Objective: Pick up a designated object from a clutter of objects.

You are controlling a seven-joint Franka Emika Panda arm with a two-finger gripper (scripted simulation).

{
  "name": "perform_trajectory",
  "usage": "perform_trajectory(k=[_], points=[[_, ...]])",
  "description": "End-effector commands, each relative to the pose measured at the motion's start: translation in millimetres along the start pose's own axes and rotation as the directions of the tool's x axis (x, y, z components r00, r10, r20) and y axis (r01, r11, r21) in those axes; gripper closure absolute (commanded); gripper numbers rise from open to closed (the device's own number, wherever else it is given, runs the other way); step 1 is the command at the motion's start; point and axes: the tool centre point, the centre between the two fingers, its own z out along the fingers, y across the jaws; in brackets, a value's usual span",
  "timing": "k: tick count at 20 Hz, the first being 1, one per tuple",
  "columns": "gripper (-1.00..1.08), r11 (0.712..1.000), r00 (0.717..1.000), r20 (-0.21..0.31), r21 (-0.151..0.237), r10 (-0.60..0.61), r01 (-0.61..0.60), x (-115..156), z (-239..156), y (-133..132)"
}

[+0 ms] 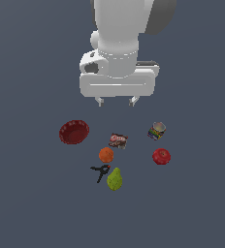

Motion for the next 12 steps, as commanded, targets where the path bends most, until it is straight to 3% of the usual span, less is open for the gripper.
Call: perform_trajectory(k=[1,12], points=[[-0.92,1.000,1.000,0.000,0.000,0.000,0.000,0.0,0.0,0.0],[-0.92,1.000,1.000,-0.019,-0.012,0.000,-0.001,-3.0,-7.0,-6.3]])
